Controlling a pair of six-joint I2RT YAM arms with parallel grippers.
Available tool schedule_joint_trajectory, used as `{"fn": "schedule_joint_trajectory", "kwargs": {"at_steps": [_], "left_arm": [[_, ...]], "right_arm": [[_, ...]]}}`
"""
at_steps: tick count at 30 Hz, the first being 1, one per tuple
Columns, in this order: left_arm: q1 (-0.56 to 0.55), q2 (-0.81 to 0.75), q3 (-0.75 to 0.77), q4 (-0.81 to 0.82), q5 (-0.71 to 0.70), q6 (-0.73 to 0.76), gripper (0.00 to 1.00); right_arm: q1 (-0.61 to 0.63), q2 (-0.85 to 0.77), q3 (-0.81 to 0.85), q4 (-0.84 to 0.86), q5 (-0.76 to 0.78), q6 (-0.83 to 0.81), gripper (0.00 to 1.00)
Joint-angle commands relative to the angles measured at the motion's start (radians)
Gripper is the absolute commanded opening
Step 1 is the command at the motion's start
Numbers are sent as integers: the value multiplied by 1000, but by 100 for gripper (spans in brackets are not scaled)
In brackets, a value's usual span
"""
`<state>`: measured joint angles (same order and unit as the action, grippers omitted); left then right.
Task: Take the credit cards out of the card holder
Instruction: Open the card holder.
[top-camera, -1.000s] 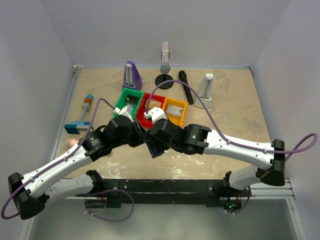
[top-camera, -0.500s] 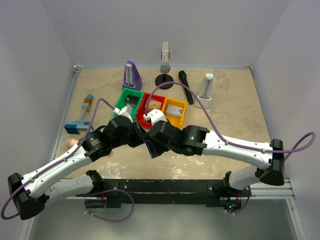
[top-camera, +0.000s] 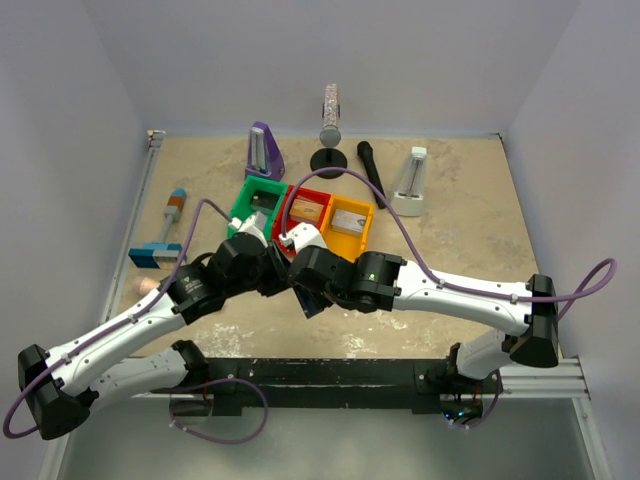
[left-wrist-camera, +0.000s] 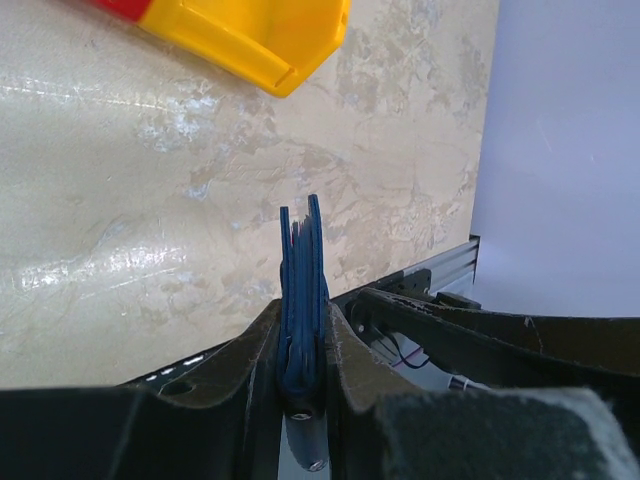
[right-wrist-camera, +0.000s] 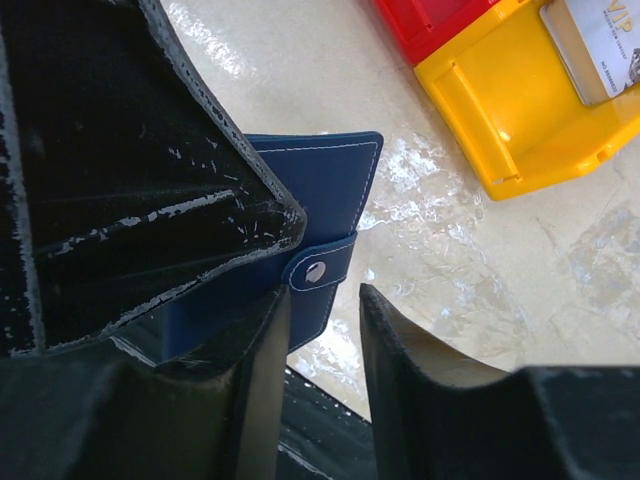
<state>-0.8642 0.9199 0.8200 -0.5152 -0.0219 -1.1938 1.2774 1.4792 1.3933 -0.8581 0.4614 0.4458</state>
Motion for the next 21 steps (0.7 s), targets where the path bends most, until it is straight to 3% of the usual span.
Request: {"fn": "schedule_joint_trajectory", "kwargs": {"at_steps": [1,21], "left_arm": [[-4,-21,7,115,91,-21,0],[-6,-35,-7,124,89,-7,0]], "right_arm": [[-9,3,27,-24,69,5,34],[-24,-36,-7,-15,71,2,0]]}}
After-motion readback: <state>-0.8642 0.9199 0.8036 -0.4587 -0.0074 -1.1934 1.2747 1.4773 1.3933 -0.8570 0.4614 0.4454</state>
